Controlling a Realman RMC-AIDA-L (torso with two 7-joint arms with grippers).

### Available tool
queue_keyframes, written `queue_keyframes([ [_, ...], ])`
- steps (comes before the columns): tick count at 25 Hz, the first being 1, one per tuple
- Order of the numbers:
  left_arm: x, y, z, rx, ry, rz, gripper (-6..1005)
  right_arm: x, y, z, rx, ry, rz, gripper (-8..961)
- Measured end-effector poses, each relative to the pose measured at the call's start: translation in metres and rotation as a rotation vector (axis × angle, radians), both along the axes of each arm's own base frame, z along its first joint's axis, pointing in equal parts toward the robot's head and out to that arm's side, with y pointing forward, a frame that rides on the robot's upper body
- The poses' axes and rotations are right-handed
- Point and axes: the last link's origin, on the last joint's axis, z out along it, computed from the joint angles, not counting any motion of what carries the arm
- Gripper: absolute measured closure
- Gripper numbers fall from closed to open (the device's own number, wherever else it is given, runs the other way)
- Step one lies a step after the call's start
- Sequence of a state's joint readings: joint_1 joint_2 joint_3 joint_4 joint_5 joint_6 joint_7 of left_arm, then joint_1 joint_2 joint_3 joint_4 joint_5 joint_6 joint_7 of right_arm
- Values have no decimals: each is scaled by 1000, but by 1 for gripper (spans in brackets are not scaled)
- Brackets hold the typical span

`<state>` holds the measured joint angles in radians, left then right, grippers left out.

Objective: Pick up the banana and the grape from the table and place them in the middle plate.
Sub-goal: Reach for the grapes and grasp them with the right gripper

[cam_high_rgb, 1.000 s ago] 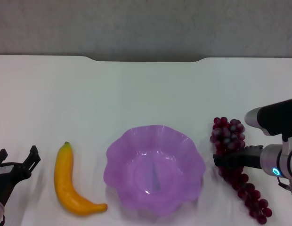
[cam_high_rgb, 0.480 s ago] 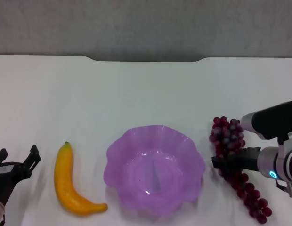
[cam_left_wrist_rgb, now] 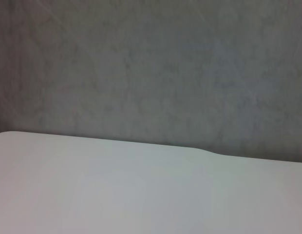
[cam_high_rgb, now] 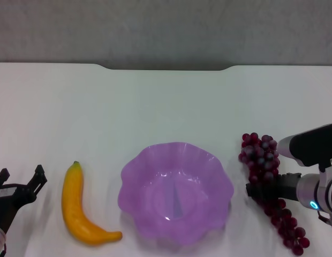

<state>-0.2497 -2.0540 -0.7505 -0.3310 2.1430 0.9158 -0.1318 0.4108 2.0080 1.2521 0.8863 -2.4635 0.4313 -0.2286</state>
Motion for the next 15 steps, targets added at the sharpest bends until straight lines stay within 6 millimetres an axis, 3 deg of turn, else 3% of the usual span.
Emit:
queue_keyframes([
  [8,-1,0,0,0,1,2,108,2,-1,0,11,0,4,172],
  [15,-2,-1,1,1,1,6,108,4,-2,1,13,-5,2,305],
])
